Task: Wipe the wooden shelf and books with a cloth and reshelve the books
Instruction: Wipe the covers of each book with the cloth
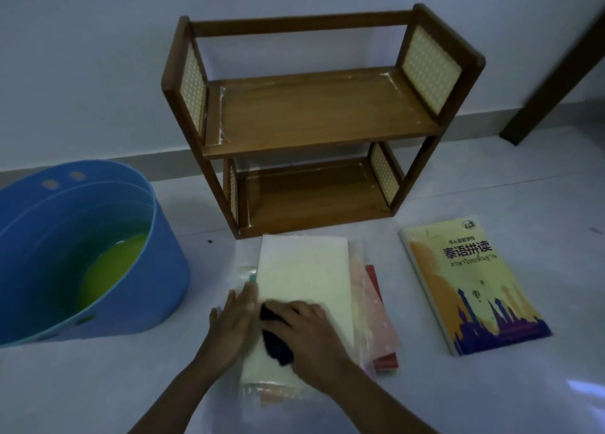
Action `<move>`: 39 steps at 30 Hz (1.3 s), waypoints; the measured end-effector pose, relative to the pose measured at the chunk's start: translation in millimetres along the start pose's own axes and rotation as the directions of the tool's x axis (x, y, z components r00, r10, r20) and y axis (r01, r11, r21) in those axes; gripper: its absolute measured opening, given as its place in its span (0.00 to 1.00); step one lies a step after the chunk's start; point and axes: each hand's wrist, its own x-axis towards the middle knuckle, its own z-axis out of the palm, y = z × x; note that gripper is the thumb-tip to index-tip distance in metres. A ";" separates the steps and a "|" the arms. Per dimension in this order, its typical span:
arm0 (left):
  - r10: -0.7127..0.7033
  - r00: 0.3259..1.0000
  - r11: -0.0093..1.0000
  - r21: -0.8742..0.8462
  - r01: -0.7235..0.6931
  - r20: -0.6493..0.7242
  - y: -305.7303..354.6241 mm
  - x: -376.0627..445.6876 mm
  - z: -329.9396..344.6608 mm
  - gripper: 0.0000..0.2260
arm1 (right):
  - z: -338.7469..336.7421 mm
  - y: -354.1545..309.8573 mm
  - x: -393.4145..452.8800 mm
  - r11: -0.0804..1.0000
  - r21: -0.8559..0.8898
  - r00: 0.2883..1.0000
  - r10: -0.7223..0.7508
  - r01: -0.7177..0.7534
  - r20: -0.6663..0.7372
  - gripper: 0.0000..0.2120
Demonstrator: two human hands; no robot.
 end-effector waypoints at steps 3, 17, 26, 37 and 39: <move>0.193 0.980 0.917 0.365 -0.163 -0.047 -14.8 -27.1 -7.8 0.26 | -27.4 39.9 -35.5 0.927 -0.007 0.910 0.368 -0.376 -0.193 0.21; 0.518 0.692 0.143 0.747 -0.649 0.503 -11.9 -9.7 -25.3 0.41 | -48.0 93.3 -106.2 0.628 -0.045 0.630 0.775 -0.777 -0.048 0.19; 0.479 0.653 0.036 0.730 -0.682 0.586 -1.6 0.9 -37.5 0.40 | -71.8 60.0 -45.4 0.652 -0.179 0.658 0.752 -0.737 0.029 0.32; 0.705 0.706 0.705 0.186 -0.685 -0.071 77.2 -24.5 -55.4 0.22 | -109.0 71.8 -65.7 0.415 0.691 0.670 0.730 -0.591 0.135 0.15; 0.569 0.759 0.809 0.052 -0.585 -0.317 115.8 -25.4 -67.8 0.11 | -121.1 75.2 -69.0 0.458 0.722 0.704 0.708 -0.518 0.055 0.27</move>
